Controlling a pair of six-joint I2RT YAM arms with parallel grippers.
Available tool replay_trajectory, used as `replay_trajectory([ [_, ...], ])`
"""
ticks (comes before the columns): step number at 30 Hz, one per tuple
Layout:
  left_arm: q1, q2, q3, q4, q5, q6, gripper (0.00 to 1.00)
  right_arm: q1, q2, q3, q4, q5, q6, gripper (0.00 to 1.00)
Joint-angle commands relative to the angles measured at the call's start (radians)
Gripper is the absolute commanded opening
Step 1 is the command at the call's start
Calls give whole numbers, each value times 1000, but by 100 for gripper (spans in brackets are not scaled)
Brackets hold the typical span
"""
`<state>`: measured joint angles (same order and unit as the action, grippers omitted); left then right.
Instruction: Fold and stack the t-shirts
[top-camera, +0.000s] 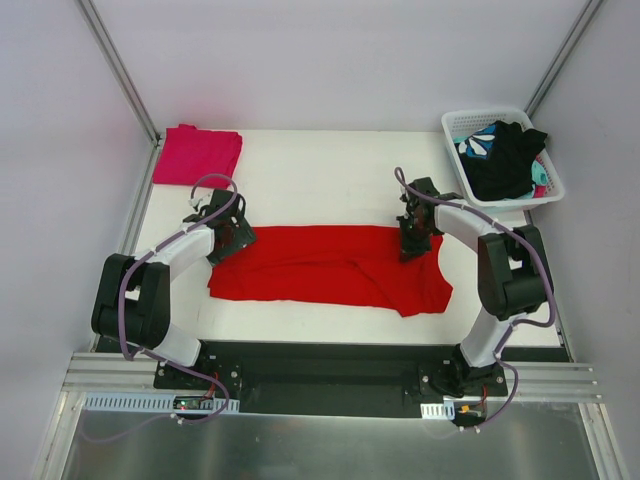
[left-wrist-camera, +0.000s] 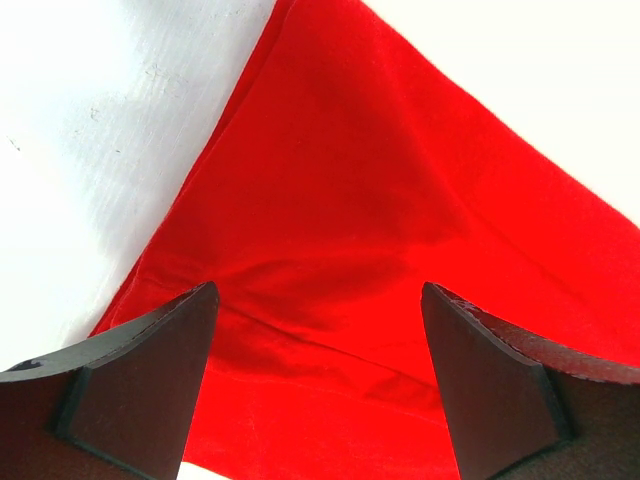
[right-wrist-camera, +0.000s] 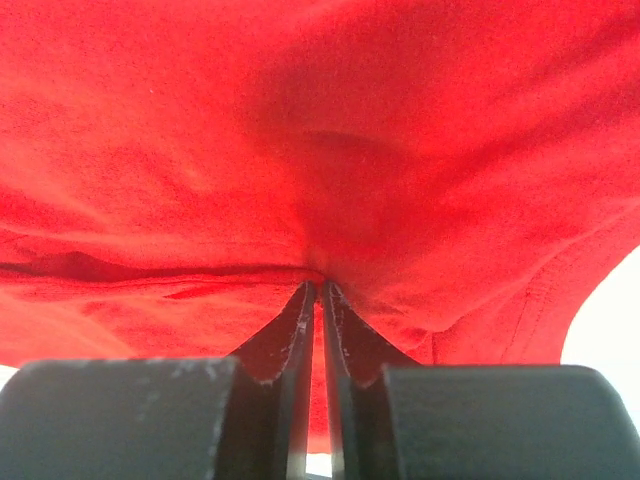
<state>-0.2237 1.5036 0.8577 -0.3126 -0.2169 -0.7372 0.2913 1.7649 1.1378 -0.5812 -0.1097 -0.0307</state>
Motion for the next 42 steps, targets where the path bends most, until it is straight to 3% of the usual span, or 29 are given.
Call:
replay_trajectory([
  [1,-11,-25,23,-22,2,-8,83,2,-64,8,-64,-1,-3,10],
  [12,-19,-23,37,-23,7,-13,83,89,-177,-47,-92,-79,28,9],
  [23,-23,-28,50,-29,-2,-8,83,385,-79,-52,-51,-128,138,5],
  [31,-23,-37,56,-37,-7,-2,83,476,-19,-69,-43,-119,157,4],
  [33,-23,-37,58,-39,-7,-2,83,491,-16,-72,-45,-119,161,7],
  [42,-25,-32,60,-42,5,-5,83,522,-18,-41,-71,-105,178,41],
])
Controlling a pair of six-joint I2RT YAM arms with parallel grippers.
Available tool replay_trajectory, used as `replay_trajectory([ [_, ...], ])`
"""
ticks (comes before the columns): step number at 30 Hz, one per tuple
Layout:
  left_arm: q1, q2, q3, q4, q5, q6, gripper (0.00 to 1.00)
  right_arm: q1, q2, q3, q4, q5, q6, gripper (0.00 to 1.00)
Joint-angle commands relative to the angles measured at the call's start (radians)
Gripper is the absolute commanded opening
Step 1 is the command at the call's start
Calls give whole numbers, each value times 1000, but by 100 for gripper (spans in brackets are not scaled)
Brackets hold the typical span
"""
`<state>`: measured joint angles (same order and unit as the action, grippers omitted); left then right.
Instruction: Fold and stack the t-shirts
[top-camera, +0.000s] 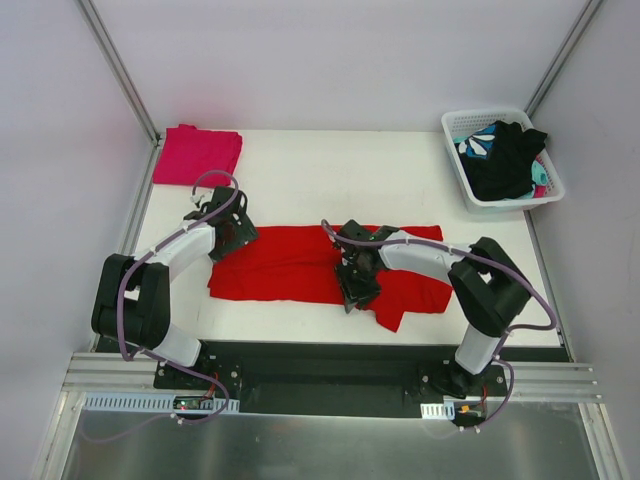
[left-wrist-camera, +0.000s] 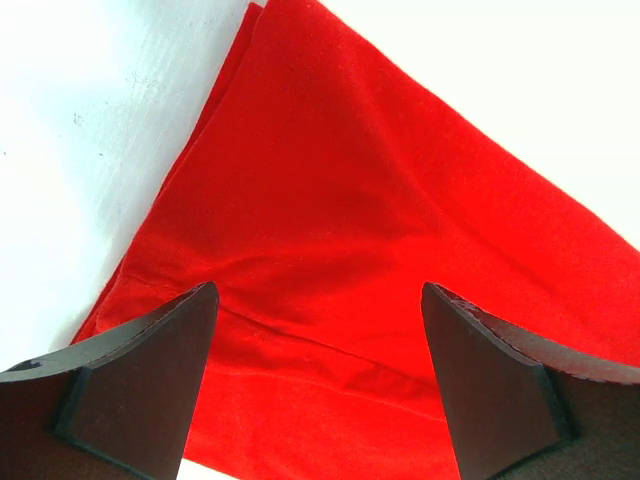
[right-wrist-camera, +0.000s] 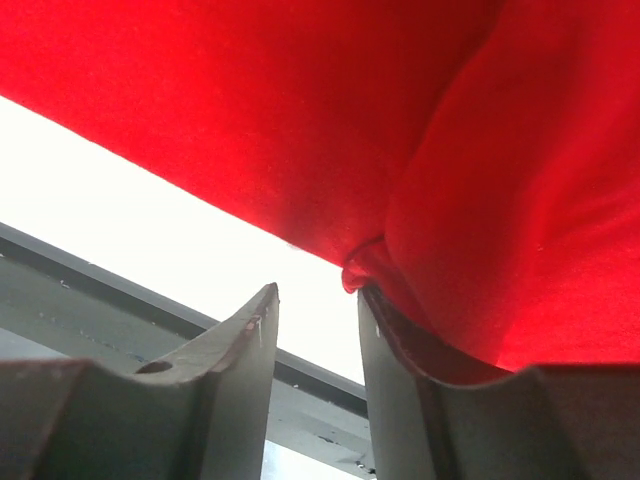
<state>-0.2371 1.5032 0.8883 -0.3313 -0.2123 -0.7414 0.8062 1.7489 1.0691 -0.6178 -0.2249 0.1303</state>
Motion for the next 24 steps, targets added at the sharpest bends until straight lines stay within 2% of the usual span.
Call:
replay_trajectory([
  [1,-11,-32,29,-23,-1,-1,83,8,-8,35,-43,13,15,45],
  [3,-11,-37,31,-25,-1,-1,83,7,-26,61,-74,32,14,49],
  [11,-11,-60,26,-35,1,0,82,1,-129,135,-174,128,8,50],
  [15,-13,-69,29,-41,4,0,83,-42,-172,160,-209,170,2,52],
  [18,-13,-77,32,-46,2,2,83,-128,-195,147,-197,187,-15,51],
  [24,-13,-89,38,-61,-15,17,83,-376,-210,100,-105,188,-60,50],
])
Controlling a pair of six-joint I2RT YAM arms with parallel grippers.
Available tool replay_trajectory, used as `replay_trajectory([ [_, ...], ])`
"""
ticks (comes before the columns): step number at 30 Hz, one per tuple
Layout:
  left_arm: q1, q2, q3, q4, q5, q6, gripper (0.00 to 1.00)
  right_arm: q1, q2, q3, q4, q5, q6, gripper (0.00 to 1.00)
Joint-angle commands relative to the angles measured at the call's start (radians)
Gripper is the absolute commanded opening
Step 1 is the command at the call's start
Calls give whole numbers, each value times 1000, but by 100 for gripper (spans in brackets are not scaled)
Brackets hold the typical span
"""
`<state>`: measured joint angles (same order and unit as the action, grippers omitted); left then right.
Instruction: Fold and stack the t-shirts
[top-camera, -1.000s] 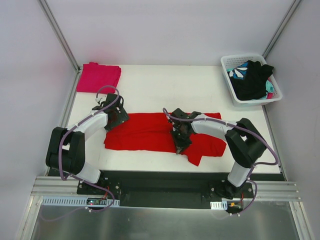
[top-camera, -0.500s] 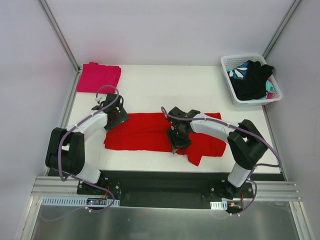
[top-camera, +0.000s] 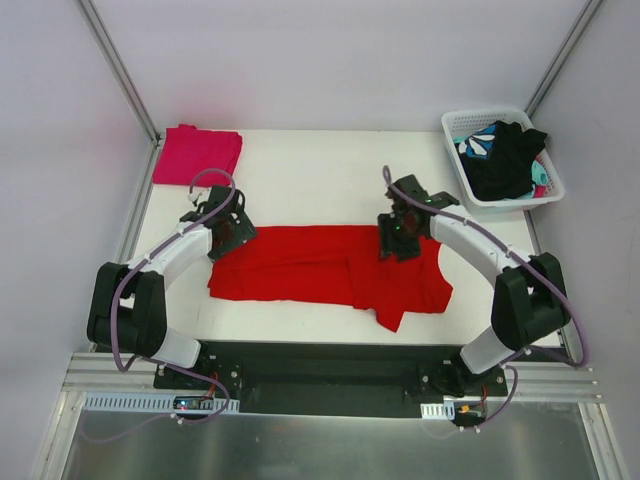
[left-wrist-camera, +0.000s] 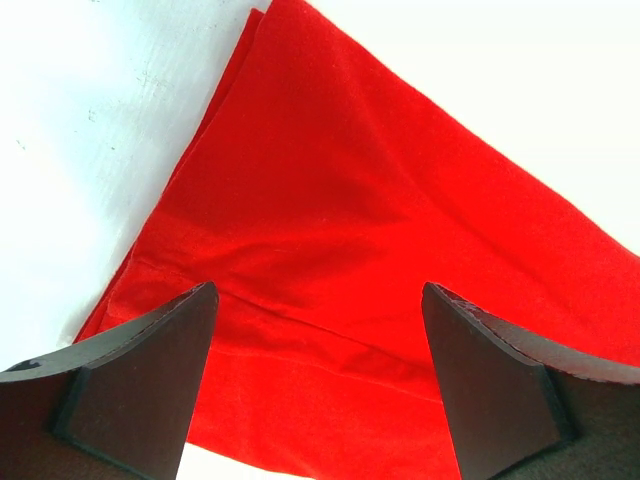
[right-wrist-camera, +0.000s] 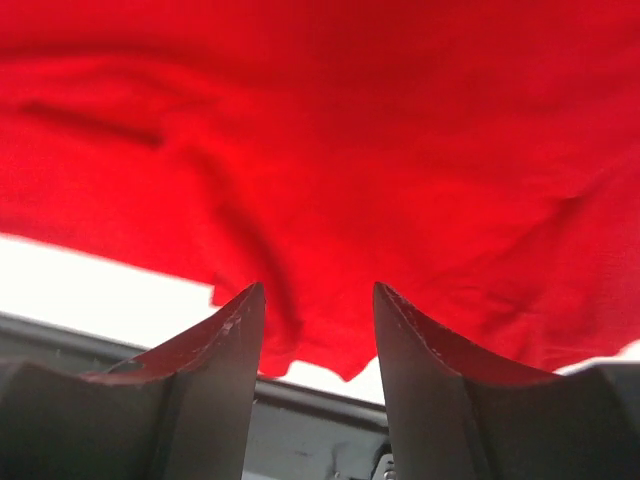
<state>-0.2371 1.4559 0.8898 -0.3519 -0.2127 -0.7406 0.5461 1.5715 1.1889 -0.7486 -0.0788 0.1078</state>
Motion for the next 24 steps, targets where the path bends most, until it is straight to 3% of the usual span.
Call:
replay_trajectory([
  [1,-13,-45,38,-44,-16,20,83,-182,-25,-21,34,50,-39,50],
  [7,-13,-39,47,-48,-8,15,83,-371,73,-2,112,13,-4,49],
  [24,-11,-20,77,-64,-34,35,84,-494,255,78,184,27,-33,42],
])
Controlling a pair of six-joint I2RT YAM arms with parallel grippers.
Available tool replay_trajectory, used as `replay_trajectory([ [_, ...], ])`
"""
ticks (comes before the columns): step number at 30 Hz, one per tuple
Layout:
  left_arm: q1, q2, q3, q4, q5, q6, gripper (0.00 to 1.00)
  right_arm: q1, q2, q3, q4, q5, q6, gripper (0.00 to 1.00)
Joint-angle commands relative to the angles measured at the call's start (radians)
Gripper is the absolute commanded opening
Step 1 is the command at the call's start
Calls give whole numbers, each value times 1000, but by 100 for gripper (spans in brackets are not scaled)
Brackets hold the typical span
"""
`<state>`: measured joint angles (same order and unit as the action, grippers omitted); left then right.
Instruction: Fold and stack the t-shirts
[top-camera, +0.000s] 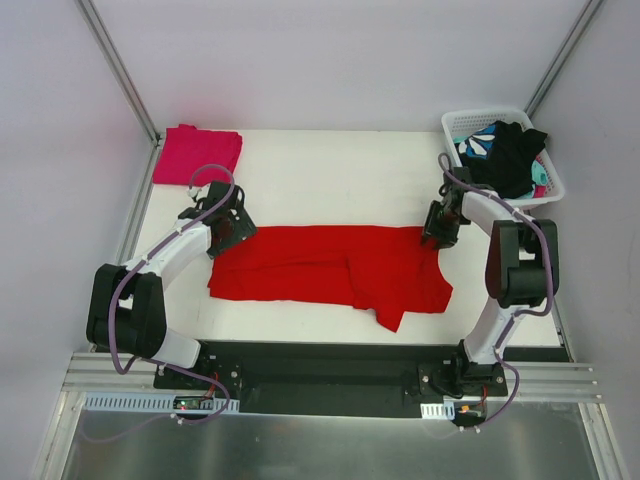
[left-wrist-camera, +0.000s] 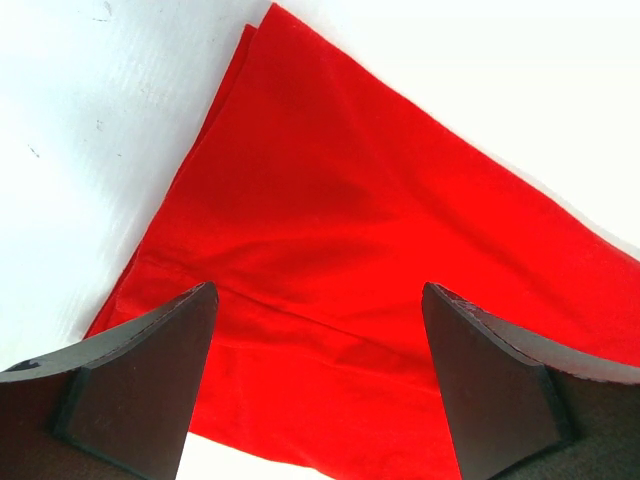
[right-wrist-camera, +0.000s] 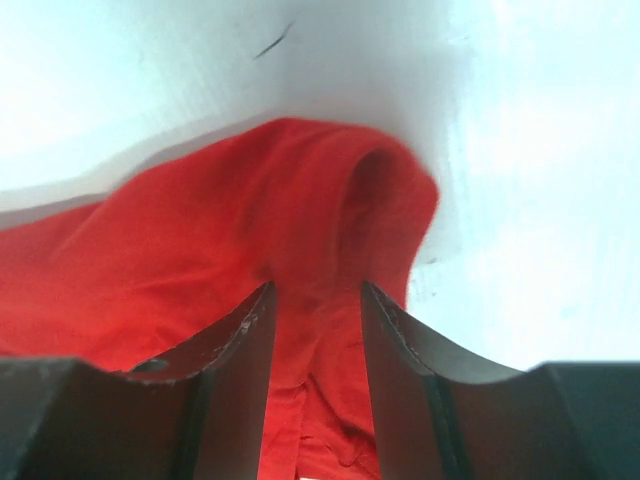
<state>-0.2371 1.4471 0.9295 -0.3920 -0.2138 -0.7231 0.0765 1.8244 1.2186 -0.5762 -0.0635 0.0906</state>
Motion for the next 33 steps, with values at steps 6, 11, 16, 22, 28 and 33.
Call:
replay_trajectory([
  [6,7,25,55,-24,-22,21,84,-53,-1,44,50,7,-29,40],
  [11,5,30,65,-24,-19,21,84,-60,35,67,62,-35,-15,39],
  [16,5,35,66,-24,-24,22,84,-60,55,87,67,-36,-12,32],
  [22,7,44,69,-24,-24,22,84,-60,65,90,82,-25,-17,11],
  [28,70,59,69,-22,14,25,84,-60,55,101,82,-16,-25,2],
  [33,188,82,72,16,51,31,84,-61,44,98,82,-36,-26,2],
])
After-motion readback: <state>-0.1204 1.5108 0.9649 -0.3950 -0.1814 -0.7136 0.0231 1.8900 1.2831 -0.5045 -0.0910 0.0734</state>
